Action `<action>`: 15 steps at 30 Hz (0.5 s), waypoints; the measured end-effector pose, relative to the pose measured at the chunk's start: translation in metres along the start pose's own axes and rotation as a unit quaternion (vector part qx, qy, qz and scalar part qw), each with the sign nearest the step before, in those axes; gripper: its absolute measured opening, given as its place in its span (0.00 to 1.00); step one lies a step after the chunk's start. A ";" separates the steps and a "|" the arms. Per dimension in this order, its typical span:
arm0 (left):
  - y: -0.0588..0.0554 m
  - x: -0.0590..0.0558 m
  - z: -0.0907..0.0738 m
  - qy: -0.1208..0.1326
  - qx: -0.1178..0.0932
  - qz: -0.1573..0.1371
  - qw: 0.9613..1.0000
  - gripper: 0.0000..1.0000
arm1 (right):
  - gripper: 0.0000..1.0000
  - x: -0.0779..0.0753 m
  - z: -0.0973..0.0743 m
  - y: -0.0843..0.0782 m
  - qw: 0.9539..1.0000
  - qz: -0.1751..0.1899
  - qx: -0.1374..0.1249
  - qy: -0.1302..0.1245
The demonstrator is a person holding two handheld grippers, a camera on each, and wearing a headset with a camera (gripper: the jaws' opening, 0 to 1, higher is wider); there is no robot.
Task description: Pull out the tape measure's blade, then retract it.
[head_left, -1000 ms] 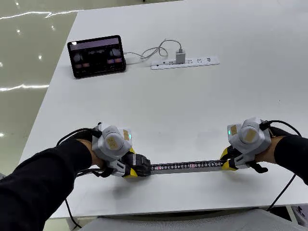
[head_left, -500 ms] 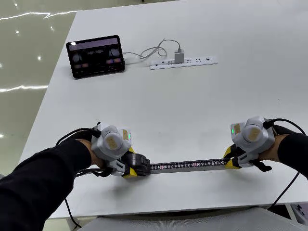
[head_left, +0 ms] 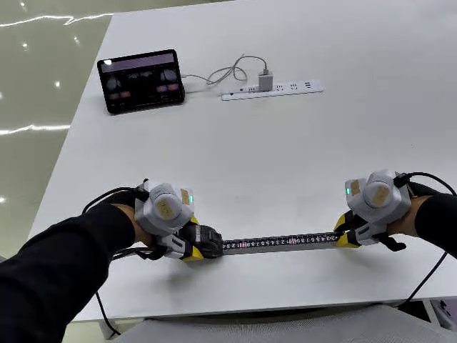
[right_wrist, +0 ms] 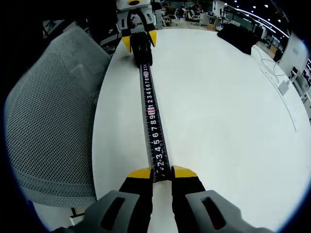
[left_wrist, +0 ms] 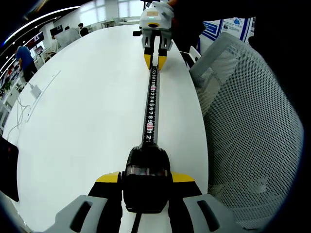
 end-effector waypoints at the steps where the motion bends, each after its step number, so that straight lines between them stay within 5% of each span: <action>1: 0.000 0.000 0.000 0.000 0.000 0.000 1.000 0.32 | 0.09 0.000 0.000 0.000 1.000 0.001 0.000 0.001; 15: 0.001 0.001 0.000 -0.001 0.000 0.001 1.000 0.32 | 0.10 -0.001 0.003 0.002 1.000 0.002 0.007 0.012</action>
Point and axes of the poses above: the centre of the closed fingertips' face, and the gripper's own axes: z roughly forward along the fingers, x roughly to its left, y roughly out of its top, the point moved 9 cm from there along -z, roughly backward along the fingers, and after that the axes turned 7 degrees about z, right-handed, at the moved point
